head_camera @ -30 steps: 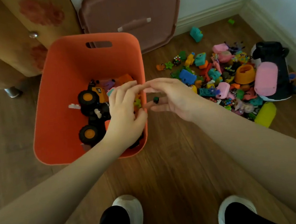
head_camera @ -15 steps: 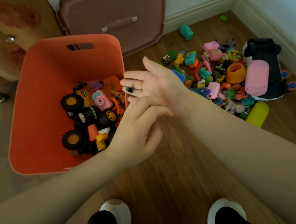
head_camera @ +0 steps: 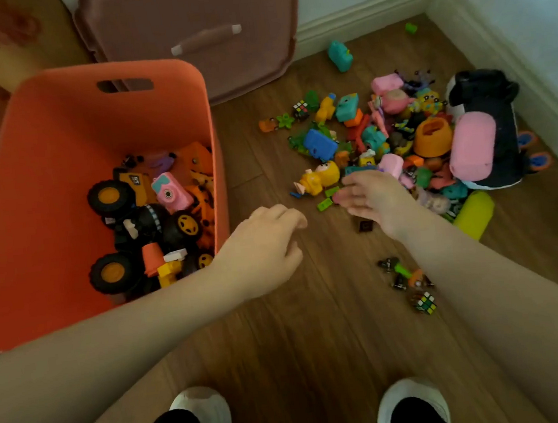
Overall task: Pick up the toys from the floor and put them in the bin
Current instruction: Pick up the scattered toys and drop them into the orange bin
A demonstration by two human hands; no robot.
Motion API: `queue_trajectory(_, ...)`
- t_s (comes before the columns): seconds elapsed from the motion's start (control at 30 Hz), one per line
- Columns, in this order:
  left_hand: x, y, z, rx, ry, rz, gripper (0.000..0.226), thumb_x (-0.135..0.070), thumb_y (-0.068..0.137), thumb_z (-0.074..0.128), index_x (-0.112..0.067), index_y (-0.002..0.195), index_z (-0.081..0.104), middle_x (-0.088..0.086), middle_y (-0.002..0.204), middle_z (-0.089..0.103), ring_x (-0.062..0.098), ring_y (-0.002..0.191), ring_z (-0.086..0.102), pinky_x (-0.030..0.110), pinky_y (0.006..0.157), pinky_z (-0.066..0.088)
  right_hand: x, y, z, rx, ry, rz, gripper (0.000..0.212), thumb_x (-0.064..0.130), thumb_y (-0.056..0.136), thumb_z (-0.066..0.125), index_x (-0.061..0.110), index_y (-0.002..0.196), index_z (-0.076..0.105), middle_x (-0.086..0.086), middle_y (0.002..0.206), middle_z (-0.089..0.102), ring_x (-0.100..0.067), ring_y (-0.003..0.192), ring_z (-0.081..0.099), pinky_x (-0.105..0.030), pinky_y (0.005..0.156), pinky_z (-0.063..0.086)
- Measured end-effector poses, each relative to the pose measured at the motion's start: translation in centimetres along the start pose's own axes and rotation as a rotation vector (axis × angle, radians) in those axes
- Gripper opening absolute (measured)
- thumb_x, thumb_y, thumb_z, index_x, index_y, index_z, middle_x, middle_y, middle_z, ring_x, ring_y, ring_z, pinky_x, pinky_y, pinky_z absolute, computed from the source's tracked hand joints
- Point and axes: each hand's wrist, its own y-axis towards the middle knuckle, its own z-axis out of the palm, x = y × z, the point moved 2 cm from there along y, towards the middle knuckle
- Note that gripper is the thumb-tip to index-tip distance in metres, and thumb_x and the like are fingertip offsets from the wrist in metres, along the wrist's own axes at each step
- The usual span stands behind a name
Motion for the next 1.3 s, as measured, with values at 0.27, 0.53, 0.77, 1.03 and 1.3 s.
queue_trajectory(0.27, 0.1, 9.7, 4.5, 0.166, 0.092, -0.211, 0.047, -0.025, 0.091, 0.048, -0.014, 0.135, 0.036, 0.011, 0.136, 0.038, 0.032, 0.116, 0.049, 0.043, 0.089, 0.047, -4.6, 6.3, -5.2, -0.085, -0.989, -0.44, 0.033, 0.013, 0.097, 0.042, 0.007, 0.128, 0.052, -0.015, 0.134, 0.046, -0.032, 0.122, 0.045, -0.036, 0.096, 0.039)
queue_trajectory(0.53, 4.6, 16.3, 8.0, 0.133, 0.158, -0.29, 0.078, -0.015, 0.089, 0.052, -0.031, 0.148, 0.004, 0.009, 0.154, 0.006, 0.035, 0.136, 0.023, 0.045, 0.103, 0.034, -4.7, 11.1, -1.8, 0.06, -1.423, -0.659, 0.054, 0.029, 0.096, 0.044, 0.022, 0.146, 0.025, -0.009, 0.156, 0.017, -0.03, 0.14, 0.024, -0.042, 0.111, 0.025)
queue_trajectory(0.77, 5.4, 18.3, 10.5, 0.117, 0.36, -0.092, 0.074, -0.026, 0.093, 0.051, -0.031, 0.148, 0.003, 0.005, 0.155, 0.013, 0.032, 0.136, 0.022, 0.044, 0.103, 0.033, -6.5, 12.3, -0.7, 0.025, -1.575, -0.74, 0.062, 0.039, 0.095, 0.043, 0.037, 0.148, 0.01, -0.008, 0.156, 0.015, -0.03, 0.141, 0.018, -0.044, 0.116, 0.009)
queue_trajectory(1.03, 5.6, 18.1, 11.2, 0.101, 0.232, -0.371, 0.095, -0.029, 0.081, 0.065, -0.024, 0.148, -0.002, 0.013, 0.137, 0.031, 0.034, 0.119, 0.045, 0.041, 0.09, 0.043, -9.4, 11.7, -2.0, -0.063, -1.566, -0.733, 0.058, 0.046, 0.083, 0.062, 0.031, 0.136, 0.043, -0.015, 0.144, 0.039, -0.034, 0.126, 0.043, -0.052, 0.111, 0.022)
queue_trajectory(1.3, 5.7, 15.9, 12.1, 0.181, 0.193, -0.498, 0.091, -0.035, 0.08, 0.062, -0.027, 0.147, 0.001, 0.014, 0.137, 0.037, 0.033, 0.119, 0.046, 0.039, 0.089, 0.042, -12.6, 10.5, -2.4, -0.274, -1.633, -0.912, 0.032, 0.033, 0.063, 0.082, 0.015, 0.085, 0.066, -0.009, 0.077, 0.066, -0.024, 0.048, 0.056, -0.034, 0.065, 0.04)
